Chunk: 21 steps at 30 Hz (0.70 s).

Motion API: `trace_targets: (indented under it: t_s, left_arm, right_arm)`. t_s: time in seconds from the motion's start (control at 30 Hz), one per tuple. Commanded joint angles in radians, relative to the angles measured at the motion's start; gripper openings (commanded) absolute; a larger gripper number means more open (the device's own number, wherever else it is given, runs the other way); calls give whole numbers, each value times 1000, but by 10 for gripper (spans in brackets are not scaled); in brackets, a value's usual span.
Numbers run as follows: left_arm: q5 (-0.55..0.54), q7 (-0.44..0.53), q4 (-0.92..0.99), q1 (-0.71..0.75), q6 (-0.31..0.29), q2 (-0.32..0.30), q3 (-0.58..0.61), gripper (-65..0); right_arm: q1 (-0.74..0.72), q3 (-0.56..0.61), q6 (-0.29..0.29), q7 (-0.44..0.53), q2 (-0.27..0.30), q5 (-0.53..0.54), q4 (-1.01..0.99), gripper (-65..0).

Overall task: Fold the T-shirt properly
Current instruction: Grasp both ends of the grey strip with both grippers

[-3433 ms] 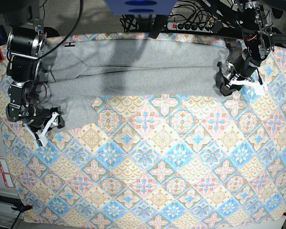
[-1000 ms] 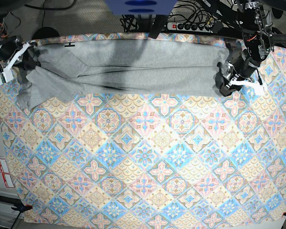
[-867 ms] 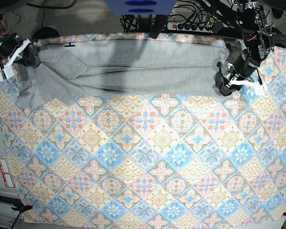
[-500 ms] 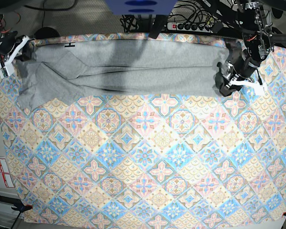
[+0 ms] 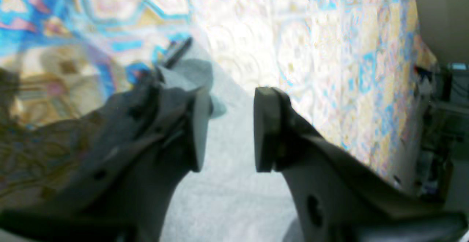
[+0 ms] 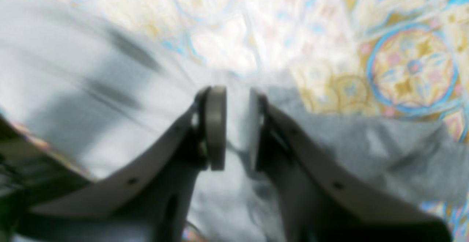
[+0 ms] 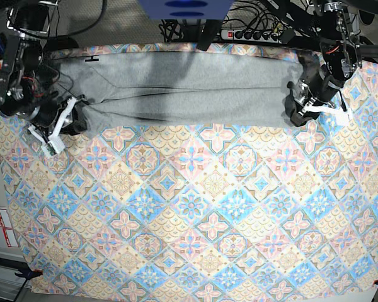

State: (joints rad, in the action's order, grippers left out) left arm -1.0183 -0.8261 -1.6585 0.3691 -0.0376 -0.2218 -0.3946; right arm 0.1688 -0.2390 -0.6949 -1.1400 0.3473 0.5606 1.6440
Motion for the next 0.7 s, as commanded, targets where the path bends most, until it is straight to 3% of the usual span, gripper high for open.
trace_targets:
  t_s: [0.0,0.17,0.23,0.37,0.67]
  left_arm:
    - [-14,6,-15,-2,-9,-11,-2,-454]
    - [-14,6,-15,-2,-9,-11,-2,-454]
    - [-14,6,-15,0,-9,-11,-2,-454]
    - [-14,8,-15,-2,-9,-11,-4,-454]
    - [-14,8,57,-23,-11,-11,-4,-454]
  right_arm:
    - [-27,8,-3,13,-7,-17,-20,-545]
    - [-117,19,-3,13,-96,-190,-224,-545]
    - [-122,22,-3,13,-103,-221,-295,-549]
    - [-90,25,-3,5,-103,-210,-310,-592]
    - [87,25,-3,5,-101,-153,-181,-593]
